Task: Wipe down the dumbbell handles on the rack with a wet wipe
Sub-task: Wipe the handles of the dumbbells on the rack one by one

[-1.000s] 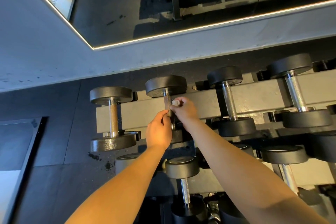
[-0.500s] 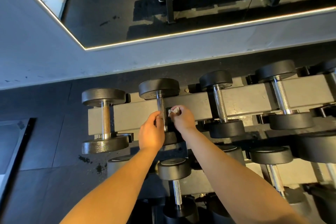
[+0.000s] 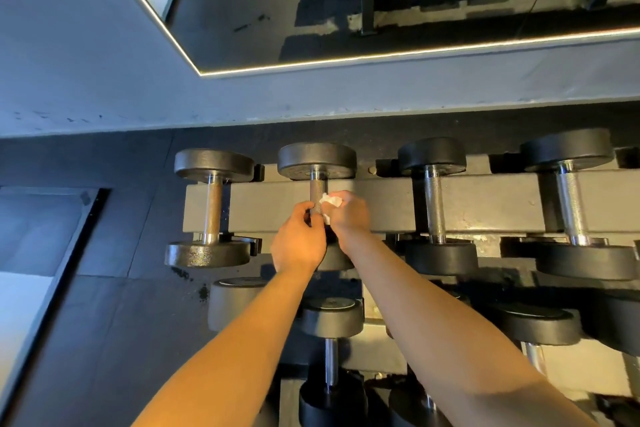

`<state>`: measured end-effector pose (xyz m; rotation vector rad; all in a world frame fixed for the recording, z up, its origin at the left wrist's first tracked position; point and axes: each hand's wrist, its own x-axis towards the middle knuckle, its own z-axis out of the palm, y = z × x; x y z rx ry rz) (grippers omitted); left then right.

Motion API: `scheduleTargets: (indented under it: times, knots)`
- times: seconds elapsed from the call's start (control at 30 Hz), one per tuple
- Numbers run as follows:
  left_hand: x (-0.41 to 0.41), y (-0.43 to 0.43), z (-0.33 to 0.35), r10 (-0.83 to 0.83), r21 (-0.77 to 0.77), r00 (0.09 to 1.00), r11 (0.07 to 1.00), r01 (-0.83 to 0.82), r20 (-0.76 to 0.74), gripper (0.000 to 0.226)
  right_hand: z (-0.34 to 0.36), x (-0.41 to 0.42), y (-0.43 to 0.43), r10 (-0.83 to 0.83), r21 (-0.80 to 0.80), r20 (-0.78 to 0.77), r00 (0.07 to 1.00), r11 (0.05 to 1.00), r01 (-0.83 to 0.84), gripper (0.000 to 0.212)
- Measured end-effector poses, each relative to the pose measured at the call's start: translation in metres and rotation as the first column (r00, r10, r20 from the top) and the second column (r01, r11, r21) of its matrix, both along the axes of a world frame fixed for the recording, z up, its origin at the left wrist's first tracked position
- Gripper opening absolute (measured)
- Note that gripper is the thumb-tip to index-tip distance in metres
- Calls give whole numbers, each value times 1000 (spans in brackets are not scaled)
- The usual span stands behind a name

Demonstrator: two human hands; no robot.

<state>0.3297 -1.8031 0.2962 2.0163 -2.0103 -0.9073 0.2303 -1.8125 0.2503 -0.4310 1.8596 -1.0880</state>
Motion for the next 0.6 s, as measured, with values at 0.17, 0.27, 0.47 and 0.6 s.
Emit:
scheduleTargets:
  times: [0.17, 0.27, 0.47, 0.6]
  knots:
    - [2, 3, 1, 38, -21, 999, 999, -39, -32, 29, 0, -1, 3, -35, 5, 42, 998, 999, 35, 22]
    - [4, 3, 0, 52, -22, 997, 998, -54, -59, 30, 3, -3, 7, -134, -27, 51, 990, 990, 135, 19]
    - [4, 3, 0, 56, -34, 997, 998, -58, -60, 30, 2, -9, -3, -170, -38, 93, 981, 984, 174, 20]
    - [4, 2, -1, 68, -32, 996, 997, -70, -59, 30, 6, -6, -8, 34, -86, 1, 999, 996, -34, 30]
